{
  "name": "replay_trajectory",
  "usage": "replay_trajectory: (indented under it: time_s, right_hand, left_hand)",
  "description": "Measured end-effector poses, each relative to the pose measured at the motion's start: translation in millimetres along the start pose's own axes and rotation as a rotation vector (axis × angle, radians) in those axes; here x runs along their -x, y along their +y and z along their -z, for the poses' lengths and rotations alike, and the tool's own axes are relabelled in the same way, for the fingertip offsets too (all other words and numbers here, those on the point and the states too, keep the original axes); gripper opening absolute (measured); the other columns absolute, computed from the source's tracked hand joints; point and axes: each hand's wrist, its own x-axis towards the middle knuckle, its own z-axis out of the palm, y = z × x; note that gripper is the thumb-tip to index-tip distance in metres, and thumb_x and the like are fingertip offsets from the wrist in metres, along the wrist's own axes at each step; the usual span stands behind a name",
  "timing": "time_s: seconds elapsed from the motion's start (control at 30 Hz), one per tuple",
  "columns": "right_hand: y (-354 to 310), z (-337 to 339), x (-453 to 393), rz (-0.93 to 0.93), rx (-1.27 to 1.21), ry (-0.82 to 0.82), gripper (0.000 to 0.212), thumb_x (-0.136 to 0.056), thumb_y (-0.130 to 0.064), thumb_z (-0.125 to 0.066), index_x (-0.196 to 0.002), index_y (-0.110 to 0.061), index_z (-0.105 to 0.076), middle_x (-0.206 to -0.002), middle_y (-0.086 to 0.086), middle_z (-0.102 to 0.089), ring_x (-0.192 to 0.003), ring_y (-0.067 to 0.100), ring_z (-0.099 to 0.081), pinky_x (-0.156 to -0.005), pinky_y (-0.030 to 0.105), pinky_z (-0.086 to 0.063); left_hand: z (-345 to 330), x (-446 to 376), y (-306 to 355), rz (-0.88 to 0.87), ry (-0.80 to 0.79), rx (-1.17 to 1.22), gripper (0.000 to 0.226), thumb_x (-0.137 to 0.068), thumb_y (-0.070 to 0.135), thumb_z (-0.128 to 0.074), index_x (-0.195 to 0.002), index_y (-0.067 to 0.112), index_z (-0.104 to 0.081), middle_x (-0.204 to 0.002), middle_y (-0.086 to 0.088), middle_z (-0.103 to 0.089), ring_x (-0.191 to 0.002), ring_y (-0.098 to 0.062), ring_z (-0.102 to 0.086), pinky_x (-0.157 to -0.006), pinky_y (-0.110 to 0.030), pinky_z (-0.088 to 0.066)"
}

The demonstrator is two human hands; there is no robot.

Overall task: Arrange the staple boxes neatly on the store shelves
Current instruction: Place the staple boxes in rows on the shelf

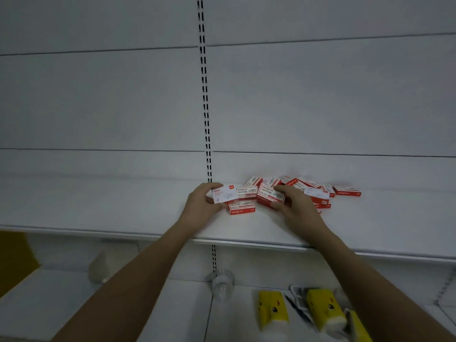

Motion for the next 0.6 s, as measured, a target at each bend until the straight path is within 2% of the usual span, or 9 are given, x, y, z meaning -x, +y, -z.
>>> replay_trajectory:
  time_s: [0.07, 0.17, 0.27, 0.37, 0.5, 0.6]
  right_hand:
    - [-5.2, 8.1, 7.7, -0.034, 0.037, 0.004, 0.046, -0.091, -0.025, -0.062, -0.135, -0.017, -0.051, -0.137, 0.004, -0.054, -0.122, 0.019, -0.051, -0.101, 0.029, -0.04]
    - [-13.1, 30.7, 25.1, -0.04, 0.102, 0.038, 0.046, -0.089, -0.018, -0.066, -0.133, -0.011, -0.053, -0.13, 0.008, -0.059, -0.109, 0.021, -0.058, -0.093, 0.027, -0.045]
    - [-17.9, 56.6, 63.1, -0.107, 0.189, 0.065, 0.044, -0.09, -0.016, -0.064, -0.132, -0.01, -0.054, -0.123, 0.007, -0.06, -0.096, 0.015, -0.057, -0.083, 0.024, -0.043]
    - [-17.9, 93.6, 105.1, -0.204, 0.26, 0.074, 0.042, -0.09, -0.016, -0.064, -0.131, -0.011, -0.053, -0.122, 0.006, -0.059, -0.093, 0.017, -0.057, -0.08, 0.025, -0.042]
    - [-15.9, 150.4, 150.7, -0.243, 0.375, 0.133, 0.04, -0.089, -0.014, -0.065, -0.127, -0.007, -0.056, -0.119, 0.007, -0.057, -0.093, 0.019, -0.058, -0.081, 0.024, -0.044]
    - [-11.9, 191.0, 181.4, -0.274, 0.419, 0.187, 0.04, -0.089, -0.016, -0.065, -0.127, -0.008, -0.056, -0.117, 0.006, -0.056, -0.094, 0.016, -0.056, -0.081, 0.024, -0.044]
  left_hand:
    - [3.3, 3.1, 6.1, -0.03, -0.03, 0.015, 0.048, -0.078, 0.005, -0.076, -0.12, 0.022, -0.06, -0.116, 0.002, -0.059, -0.079, -0.007, -0.06, -0.064, -0.011, -0.05]
    - [4.4, 5.5, 19.0, -0.077, -0.106, 0.057, 0.05, -0.076, 0.007, -0.078, -0.12, 0.023, -0.06, -0.118, 0.002, -0.058, -0.08, -0.011, -0.063, -0.061, -0.013, -0.05]
    - [-8.2, 12.4, 34.8, -0.115, -0.271, 0.098, 0.051, -0.076, 0.004, -0.078, -0.12, 0.022, -0.06, -0.116, 0.0, -0.062, -0.078, -0.009, -0.064, -0.06, -0.013, -0.05]
    - [-34.4, 24.9, 57.7, -0.132, -0.381, 0.15, 0.056, -0.076, 0.004, -0.078, -0.125, 0.02, -0.058, -0.113, 0.001, -0.065, -0.083, -0.007, -0.065, -0.064, -0.016, -0.054]
    - [-70.8, 47.1, 93.8, -0.143, -0.471, 0.214, 0.05, -0.078, 0.003, -0.076, -0.122, 0.018, -0.058, -0.113, 0.0, -0.063, -0.079, -0.009, -0.065, -0.056, -0.011, -0.05]
    - [-96.2, 67.9, 123.1, -0.168, -0.524, 0.225, 0.05, -0.078, 0.005, -0.077, -0.122, 0.017, -0.059, -0.119, -0.004, -0.062, -0.086, -0.015, -0.068, -0.062, -0.024, -0.058]
